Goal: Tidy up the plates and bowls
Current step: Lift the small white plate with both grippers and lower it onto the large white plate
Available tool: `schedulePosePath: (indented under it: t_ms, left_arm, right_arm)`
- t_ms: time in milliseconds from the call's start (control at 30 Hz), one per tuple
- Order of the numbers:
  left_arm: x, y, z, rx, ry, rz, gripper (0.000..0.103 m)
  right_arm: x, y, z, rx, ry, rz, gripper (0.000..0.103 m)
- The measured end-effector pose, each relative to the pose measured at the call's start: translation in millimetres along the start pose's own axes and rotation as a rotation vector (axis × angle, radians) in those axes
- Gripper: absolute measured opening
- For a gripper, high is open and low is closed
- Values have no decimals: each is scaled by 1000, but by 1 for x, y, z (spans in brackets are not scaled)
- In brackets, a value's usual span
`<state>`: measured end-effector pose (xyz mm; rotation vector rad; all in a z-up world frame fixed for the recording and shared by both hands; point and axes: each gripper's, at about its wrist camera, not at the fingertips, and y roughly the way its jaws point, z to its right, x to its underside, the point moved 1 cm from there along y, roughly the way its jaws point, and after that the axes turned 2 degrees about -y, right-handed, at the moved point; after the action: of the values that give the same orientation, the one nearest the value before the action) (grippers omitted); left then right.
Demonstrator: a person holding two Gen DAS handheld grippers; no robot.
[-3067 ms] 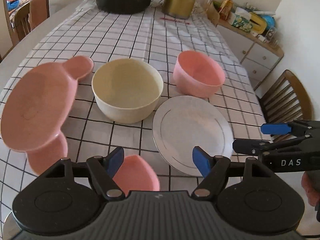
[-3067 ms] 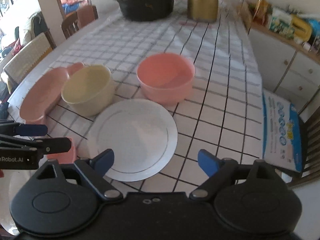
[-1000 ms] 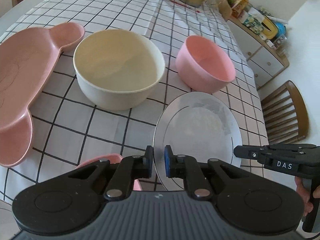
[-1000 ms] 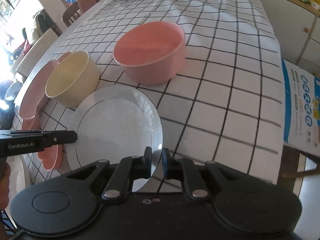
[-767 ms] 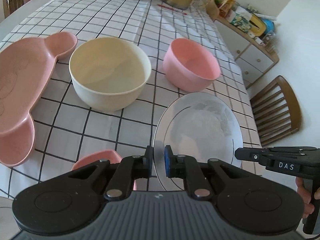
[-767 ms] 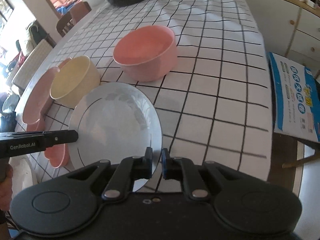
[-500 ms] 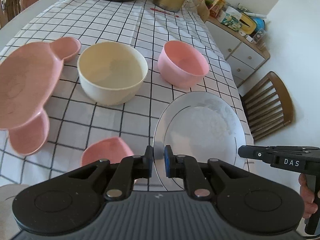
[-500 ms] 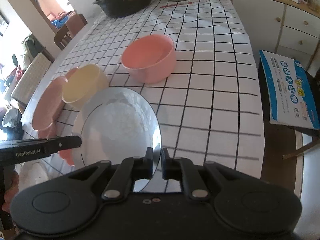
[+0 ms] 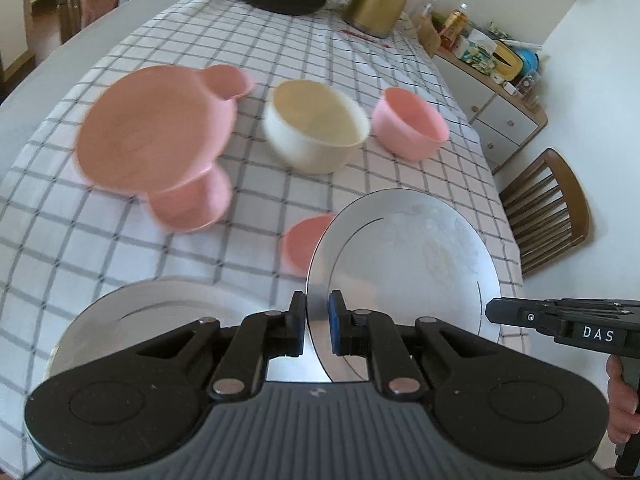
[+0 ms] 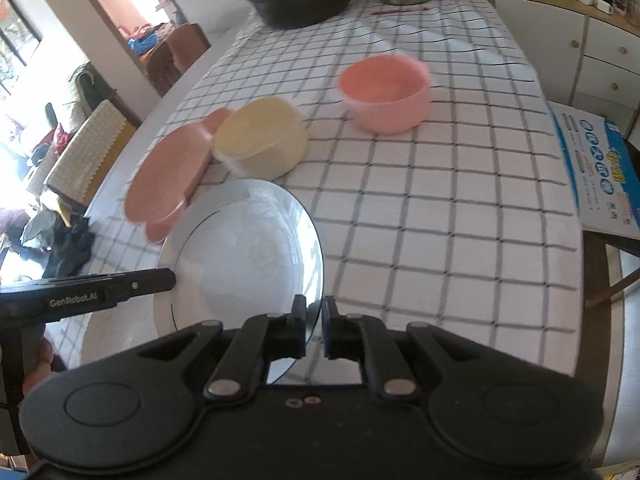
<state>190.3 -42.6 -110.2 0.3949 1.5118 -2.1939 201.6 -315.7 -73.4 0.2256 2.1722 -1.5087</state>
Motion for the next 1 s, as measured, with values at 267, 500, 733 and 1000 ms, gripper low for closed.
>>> schedulePosePath:
  t_ms: [267,500,733,1000]
  left_arm:
    - [31,-29,-44,-43,-19,6,11]
    - [53,-39,-80,-79,-60,-12,11]
    - [64,-42,-102,-101,-89,-27,11]
    - [67,-39,-111,-103,-101,-32,11]
  right_arm:
    - [25,13,-50,-33,-37,-30,6]
    - [45,32,-82,-49,-73,-66,6]
    - [54,46,-101,-51,-90,-88,6]
    - [58,52,-108,-47,-100,-91,6]
